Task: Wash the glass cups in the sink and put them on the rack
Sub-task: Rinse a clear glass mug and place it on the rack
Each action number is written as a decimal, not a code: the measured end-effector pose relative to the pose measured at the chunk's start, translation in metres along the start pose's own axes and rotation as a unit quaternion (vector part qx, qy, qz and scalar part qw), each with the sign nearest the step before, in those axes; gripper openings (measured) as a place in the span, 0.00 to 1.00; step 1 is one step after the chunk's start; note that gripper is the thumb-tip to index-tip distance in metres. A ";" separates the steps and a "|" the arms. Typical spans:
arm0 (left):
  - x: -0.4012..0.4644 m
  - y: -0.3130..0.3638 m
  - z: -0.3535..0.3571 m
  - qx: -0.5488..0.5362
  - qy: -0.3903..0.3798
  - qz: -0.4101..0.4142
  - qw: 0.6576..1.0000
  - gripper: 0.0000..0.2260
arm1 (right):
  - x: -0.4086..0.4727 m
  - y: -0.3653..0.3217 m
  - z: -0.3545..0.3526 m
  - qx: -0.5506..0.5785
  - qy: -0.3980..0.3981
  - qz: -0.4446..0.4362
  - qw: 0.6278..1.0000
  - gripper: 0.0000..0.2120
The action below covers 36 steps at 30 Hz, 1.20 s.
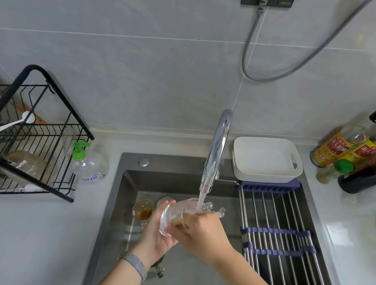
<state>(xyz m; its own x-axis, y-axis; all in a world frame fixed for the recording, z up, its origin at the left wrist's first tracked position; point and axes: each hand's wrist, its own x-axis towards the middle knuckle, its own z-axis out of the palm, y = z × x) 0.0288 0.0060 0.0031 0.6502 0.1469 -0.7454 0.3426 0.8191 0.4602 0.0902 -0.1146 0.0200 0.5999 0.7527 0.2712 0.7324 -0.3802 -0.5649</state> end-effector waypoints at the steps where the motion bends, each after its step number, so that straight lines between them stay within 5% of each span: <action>1: 0.000 0.002 0.001 0.012 0.000 -0.008 1.000 0.15 | 0.001 0.005 -0.005 -0.013 0.000 -0.063 0.998 0.16; 5: -0.003 0.012 0.005 0.018 -0.028 -0.057 0.998 0.19 | 0.007 0.024 -0.024 -0.016 -0.081 -0.182 0.980 0.06; 12: -0.008 0.009 -0.009 -0.028 -0.058 -0.046 0.997 0.22 | 0.010 0.004 -0.030 0.021 -0.057 -0.029 0.998 0.01; 18: -0.009 0.005 -0.002 0.013 -0.058 -0.018 0.998 0.25 | 0.007 -0.013 -0.017 0.065 -0.001 0.122 0.990 0.18; 24: -0.008 0.008 -0.010 0.129 -0.035 -0.071 0.988 0.30 | 0.011 0.012 -0.034 0.048 -0.132 -0.025 0.990 0.14; 30: -0.004 -0.004 -0.015 0.157 -0.062 -0.057 0.984 0.34 | 0.003 0.005 -0.030 0.109 -0.116 0.138 0.978 0.12; 36: -0.009 0.005 0.000 0.086 -0.027 0.006 0.996 0.16 | 0.002 -0.015 -0.020 0.237 -0.019 0.336 0.911 0.14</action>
<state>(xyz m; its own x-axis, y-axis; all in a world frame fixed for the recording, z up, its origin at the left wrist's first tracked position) 0.0242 0.0089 0.0118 0.6890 0.1213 -0.7146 0.4429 0.7099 0.5476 0.0871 -0.1181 0.0442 0.8438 0.4570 -0.2813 -0.0227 -0.4933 -0.8695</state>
